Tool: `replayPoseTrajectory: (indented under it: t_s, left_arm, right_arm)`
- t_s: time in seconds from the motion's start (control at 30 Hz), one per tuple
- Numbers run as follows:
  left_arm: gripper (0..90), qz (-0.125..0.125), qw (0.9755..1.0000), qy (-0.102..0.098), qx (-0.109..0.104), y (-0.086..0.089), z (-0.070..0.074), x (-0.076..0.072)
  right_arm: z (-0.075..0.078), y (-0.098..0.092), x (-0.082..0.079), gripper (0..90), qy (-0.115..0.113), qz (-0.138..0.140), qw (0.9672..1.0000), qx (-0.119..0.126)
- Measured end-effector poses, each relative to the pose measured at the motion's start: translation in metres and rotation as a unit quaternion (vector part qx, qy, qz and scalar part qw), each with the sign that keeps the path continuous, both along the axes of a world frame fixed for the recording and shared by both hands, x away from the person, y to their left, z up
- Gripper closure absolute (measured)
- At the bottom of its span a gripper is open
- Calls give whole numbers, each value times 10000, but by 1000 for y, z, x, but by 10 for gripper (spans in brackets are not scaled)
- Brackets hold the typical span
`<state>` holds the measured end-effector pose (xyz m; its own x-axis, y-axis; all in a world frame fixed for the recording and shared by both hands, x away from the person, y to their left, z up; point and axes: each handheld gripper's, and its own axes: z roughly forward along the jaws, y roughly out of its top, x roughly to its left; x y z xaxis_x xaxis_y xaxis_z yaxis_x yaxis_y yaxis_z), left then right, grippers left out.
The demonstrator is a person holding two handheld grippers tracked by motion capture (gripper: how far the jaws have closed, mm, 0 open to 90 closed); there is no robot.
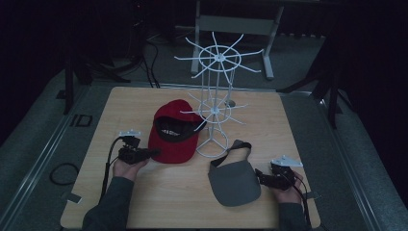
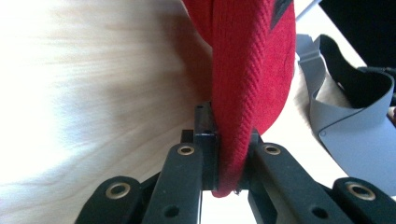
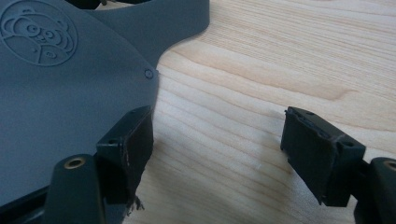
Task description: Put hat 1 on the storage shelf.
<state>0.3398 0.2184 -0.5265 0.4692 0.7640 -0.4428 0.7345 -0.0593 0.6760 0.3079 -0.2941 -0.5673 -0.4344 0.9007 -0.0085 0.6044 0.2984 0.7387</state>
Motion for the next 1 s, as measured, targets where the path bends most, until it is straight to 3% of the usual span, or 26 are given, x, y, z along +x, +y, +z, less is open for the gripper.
replayPoseTrajectory:
  t_s: [0.53,1.0]
  left_arm:
    - [859,390,9982,-413,206,29,25,-9]
    - [859,690,9950,-687,212,48,41,-19]
  right_arm:
    - [0,-2,0,250,4,89,10000,-2]
    - [0,-4,1,250,0,201,9998,-1]
